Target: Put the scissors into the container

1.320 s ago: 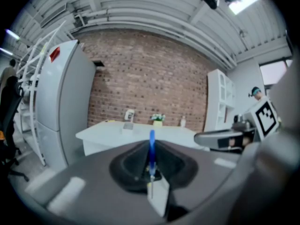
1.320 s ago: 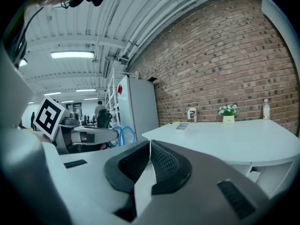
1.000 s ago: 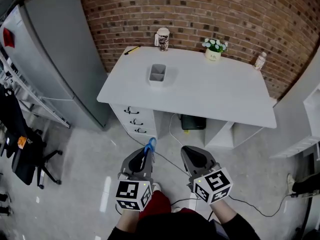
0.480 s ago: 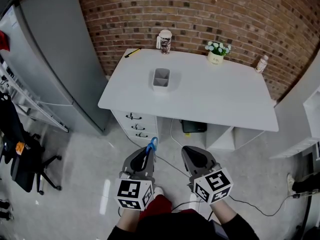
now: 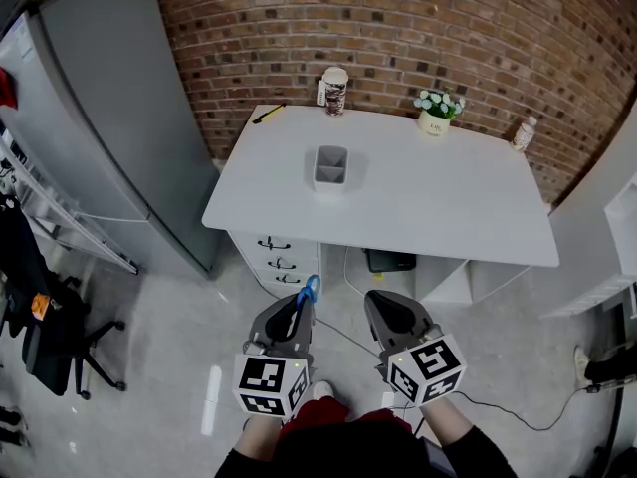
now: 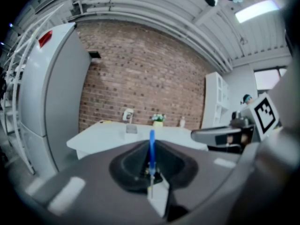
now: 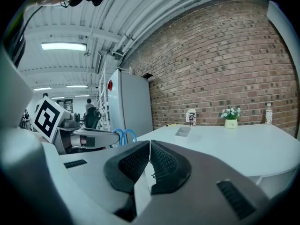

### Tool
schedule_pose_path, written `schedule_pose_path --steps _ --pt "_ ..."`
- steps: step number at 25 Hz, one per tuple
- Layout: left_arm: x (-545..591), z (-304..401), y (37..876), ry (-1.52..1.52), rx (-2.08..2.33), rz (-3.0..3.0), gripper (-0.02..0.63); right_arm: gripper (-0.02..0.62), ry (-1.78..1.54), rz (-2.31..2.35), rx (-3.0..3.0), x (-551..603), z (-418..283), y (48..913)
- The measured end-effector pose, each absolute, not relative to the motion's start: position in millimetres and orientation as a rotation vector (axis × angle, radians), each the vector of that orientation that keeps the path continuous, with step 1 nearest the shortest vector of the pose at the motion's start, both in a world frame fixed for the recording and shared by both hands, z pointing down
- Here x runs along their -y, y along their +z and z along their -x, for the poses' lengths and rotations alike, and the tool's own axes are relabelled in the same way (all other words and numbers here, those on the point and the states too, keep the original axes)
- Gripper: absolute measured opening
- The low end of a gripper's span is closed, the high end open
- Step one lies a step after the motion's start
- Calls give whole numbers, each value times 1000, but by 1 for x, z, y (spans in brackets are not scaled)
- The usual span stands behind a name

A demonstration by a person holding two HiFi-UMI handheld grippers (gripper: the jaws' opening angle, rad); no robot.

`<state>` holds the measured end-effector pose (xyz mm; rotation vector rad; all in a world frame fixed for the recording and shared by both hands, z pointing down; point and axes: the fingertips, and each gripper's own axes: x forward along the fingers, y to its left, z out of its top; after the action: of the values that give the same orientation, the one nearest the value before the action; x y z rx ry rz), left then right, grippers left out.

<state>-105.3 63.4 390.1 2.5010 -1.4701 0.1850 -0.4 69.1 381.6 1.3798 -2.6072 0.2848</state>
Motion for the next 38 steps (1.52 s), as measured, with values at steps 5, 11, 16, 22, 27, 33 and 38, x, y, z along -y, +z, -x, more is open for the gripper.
schedule_pose_path --steps 5,11,16,22,27,33,38 --pt "-57 116 395 188 1455 -2500 28 9 287 -1384 2601 -62 12 384" --pt "-49 124 394 182 1455 -2506 28 9 291 -1389 2592 -55 18 386" --pt "-43 128 391 183 1456 -2511 28 9 294 -1387 2586 -49 21 384" --pt "-36 131 390 179 1465 -2514 28 9 304 -1378 2586 -43 25 389" --pt "-26 135 391 189 1473 -2513 28 9 311 -1372 2595 -32 29 390" --pt "-5 134 393 192 1479 -2505 28 9 328 -1377 2588 -15 23 395" --pt "17 128 396 190 1465 -2510 28 9 347 -1386 2575 1 17 403"
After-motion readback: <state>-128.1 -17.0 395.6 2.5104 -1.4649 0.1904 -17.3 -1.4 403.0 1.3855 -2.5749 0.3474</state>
